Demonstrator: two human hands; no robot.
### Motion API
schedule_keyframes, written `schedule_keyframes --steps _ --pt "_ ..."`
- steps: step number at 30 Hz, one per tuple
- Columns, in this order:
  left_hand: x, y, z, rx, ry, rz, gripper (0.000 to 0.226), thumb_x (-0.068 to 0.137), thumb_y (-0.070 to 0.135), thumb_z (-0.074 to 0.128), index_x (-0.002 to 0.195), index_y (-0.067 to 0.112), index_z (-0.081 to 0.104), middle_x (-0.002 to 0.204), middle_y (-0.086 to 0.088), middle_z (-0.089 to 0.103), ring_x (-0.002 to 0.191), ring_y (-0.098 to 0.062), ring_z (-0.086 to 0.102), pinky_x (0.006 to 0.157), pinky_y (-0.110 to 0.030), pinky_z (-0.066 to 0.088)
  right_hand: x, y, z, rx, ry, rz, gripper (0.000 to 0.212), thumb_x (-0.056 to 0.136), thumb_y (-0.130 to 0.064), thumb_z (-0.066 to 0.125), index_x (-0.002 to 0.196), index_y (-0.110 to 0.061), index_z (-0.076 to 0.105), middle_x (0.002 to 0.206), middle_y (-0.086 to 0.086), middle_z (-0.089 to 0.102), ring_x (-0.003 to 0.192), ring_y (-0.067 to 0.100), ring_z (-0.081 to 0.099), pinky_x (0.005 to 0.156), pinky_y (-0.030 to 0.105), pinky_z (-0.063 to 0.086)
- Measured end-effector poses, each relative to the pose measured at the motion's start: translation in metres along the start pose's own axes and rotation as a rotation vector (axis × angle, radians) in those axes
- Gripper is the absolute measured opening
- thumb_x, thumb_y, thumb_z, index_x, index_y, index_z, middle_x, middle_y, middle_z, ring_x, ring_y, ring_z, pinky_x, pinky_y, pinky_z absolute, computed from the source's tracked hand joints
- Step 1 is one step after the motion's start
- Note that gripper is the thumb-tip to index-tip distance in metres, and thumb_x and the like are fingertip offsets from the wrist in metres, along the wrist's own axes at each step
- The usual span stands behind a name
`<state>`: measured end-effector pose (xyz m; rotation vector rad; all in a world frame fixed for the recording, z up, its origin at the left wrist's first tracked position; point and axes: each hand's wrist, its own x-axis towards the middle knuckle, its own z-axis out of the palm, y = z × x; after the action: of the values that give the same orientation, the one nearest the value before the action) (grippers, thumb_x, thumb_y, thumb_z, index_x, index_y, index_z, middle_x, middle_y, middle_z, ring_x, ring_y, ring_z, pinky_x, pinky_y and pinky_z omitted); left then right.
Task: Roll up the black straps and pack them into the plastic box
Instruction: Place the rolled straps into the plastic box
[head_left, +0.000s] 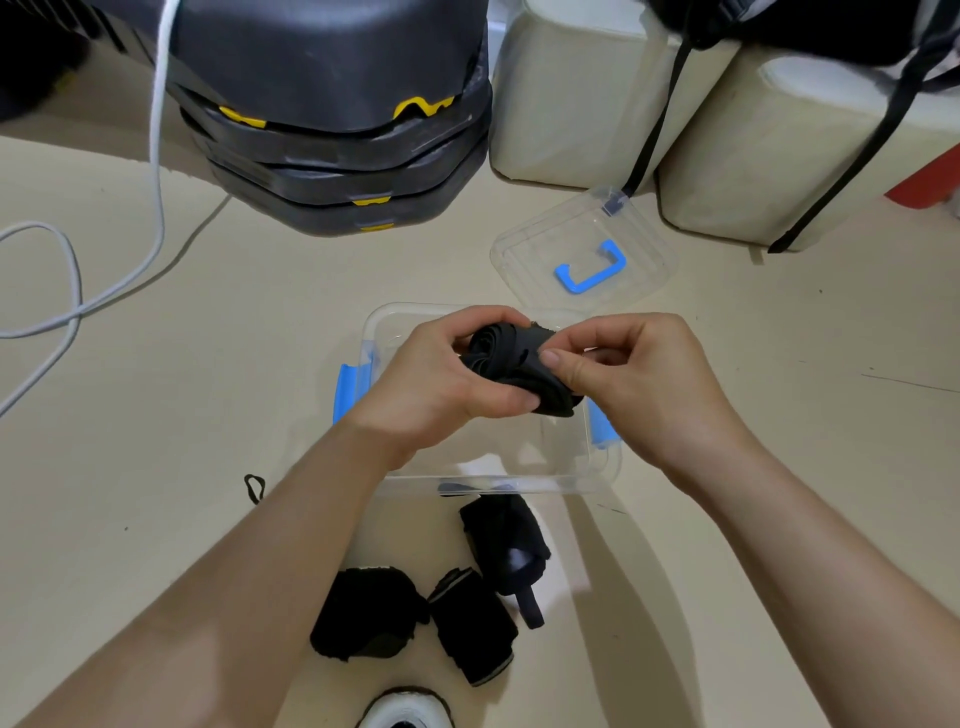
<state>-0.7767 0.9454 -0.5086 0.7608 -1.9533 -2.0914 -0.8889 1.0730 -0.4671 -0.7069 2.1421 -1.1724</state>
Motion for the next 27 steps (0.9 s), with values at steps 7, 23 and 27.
schedule_keyframes --steps 7,23,27 --pt "-0.006 0.003 0.006 -0.013 -0.001 -0.013 0.054 0.066 -0.013 0.082 0.108 0.019 0.070 0.093 0.004 0.067 0.083 -0.005 0.067 0.082 -0.026 0.060 0.002 0.004 0.000 0.236 0.107 0.021 0.025 0.083 0.005 0.072 0.075 -0.018 0.070 0.071 -0.002 0.067 0.068 0.009 0.063 0.067 0.020 0.055" --pt "-0.011 -0.004 0.014 -0.165 0.103 -0.057 0.034 0.076 0.019 0.081 0.104 0.031 0.065 0.108 -0.005 0.066 0.091 -0.021 0.071 0.074 -0.037 0.062 0.005 0.012 0.021 0.478 -0.013 0.281 0.019 0.098 -0.025 0.062 0.110 -0.011 0.069 0.111 0.016 0.069 0.088 0.032 0.073 0.066 0.042 0.062" --pt "-0.007 -0.006 0.024 -0.126 0.296 -0.003 0.019 0.089 0.009 0.069 0.089 0.028 0.068 0.089 -0.002 0.068 0.073 -0.016 0.068 0.052 -0.031 0.057 0.001 0.015 0.030 0.465 0.055 0.257 0.013 0.096 -0.026 0.065 0.101 -0.014 0.068 0.104 0.021 0.068 0.078 0.036 0.074 0.056 0.037 0.059"
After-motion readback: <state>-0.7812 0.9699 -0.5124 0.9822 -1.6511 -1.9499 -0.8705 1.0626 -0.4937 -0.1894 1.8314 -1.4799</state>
